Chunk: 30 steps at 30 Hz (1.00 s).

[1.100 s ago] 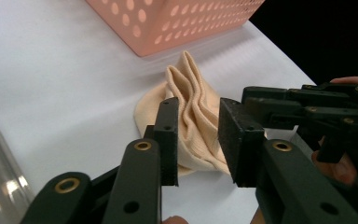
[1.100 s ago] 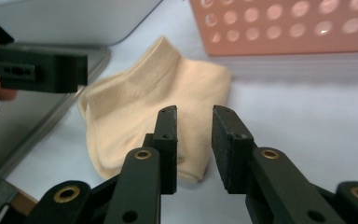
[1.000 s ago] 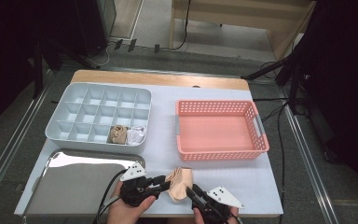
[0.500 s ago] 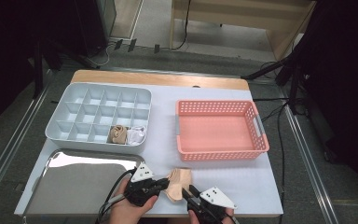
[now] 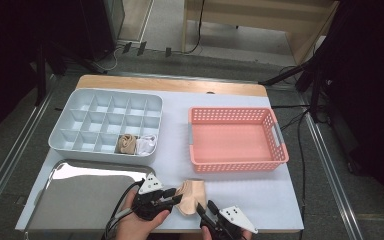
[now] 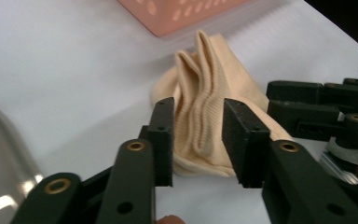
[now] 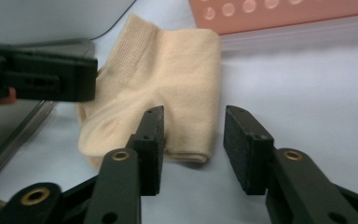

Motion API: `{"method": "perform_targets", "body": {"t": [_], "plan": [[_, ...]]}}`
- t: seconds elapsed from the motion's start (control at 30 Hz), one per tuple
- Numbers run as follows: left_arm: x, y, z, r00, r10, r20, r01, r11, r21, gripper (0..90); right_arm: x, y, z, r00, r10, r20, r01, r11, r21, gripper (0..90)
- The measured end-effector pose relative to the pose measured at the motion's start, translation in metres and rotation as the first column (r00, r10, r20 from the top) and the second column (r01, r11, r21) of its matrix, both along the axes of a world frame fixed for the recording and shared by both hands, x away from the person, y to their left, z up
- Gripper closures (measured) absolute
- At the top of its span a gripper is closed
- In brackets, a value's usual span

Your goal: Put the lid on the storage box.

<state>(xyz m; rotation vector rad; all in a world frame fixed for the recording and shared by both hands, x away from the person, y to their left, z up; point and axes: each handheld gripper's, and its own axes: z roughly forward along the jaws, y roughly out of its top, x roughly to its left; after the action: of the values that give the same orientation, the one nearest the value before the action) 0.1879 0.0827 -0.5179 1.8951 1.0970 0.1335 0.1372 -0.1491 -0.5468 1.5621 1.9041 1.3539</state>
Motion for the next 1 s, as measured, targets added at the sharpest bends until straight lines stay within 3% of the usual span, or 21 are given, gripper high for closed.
{"method": "perform_targets", "body": {"t": [0.07,0.17,0.23,0.33,0.4,0.53,0.63,0.77,0.83,0.9,0.93,0.97,1.0], "plan": [[0.002,0.001,-0.002,0.9998,0.014,-0.016,-0.014,0.9999,-0.002,57.6,0.0,0.0,0.0,1.0,0.005,-0.005,-0.005,1.0,0.008,67.9],[0.004,-0.003,-0.006,0.9983,-0.007,-0.058,0.007,1.0,-0.002,56.6,0.002,-0.002,-0.001,0.9998,0.017,-0.006,-0.017,1.0,0.02,76.8],[0.006,-0.006,-0.009,0.9934,-0.031,-0.11,0.028,0.9991,-0.032,59.3,0.003,-0.004,0.0,0.9996,0.025,-0.012,-0.025,0.999,0.031,80.4],[0.007,-0.008,-0.009,0.993,-0.022,-0.116,0.018,0.9993,-0.032,67.9,0.006,-0.009,0.002,0.9995,0.029,-0.013,-0.029,0.999,0.037,84.0],[0.008,-0.01,-0.01,0.9857,-0.043,-0.163,0.031,0.9964,-0.08,72.7,0.007,-0.013,0.004,0.9997,0.025,-0.006,-0.025,0.999,0.027,85.2],[0.004,-0.017,-0.01,0.9857,-0.064,-0.156,0.056,0.997,-0.053,69.0,0.009,-0.021,0.007,0.9997,0.023,0.006,-0.023,1.0,0.009,85.2],[0.004,-0.013,-0.006,0.9886,-0.06,-0.138,0.05,0.9961,-0.072,61.0,0.012,-0.024,0.007,0.9988,0.042,-0.023,-0.042,0.999,0.028,76.8],[0.002,-0.011,0.004,0.9952,-0.031,-0.093,0.024,0.9965,-0.08,56.6,0.01,-0.03,0.009,0.9998,0.02,0.001,-0.02,0.998,0.064,68.0],[-0.002,-0.011,0.01,0.9985,-0.012,-0.053,0.007,0.9953,-0.096,59.8,0.009,-0.031,0.01,1.0,-0.003,-0.001,0.004,0.998,0.061,65.6],[-0.003,-0.013,0.013,0.999,-0.02,-0.041,0.015,0.9932,-0.115,67.9,0.008,-0.031,0.008,0.9997,-0.021,-0.007,0.022,0.999,0.047,64.2],[-0.004,-0.019,0.016,0.9976,-0.058,-0.039,0.053,0.9915,-0.119,71.5,0.009,-0.031,0.008,0.9996,-0.025,-0.009,0.026,0.998,0.05,64.1],[-0.004,-0.019,0.016,0.9976,-0.058,-0.039,0.053,0.9915,-0.119,74.4,0.009,-0.031,0.008,0.9996,-0.025,-0.009,0.026,0.998,0.05,64.1],[-0.003,-0.031,0.016,0.9958,-0.087,-0.029,0.084,0.9926,-0.088,76.4,0.009,-0.029,0.007,0.9995,-0.029,-0.016,0.029,0.999,0.043,64.1]]}}
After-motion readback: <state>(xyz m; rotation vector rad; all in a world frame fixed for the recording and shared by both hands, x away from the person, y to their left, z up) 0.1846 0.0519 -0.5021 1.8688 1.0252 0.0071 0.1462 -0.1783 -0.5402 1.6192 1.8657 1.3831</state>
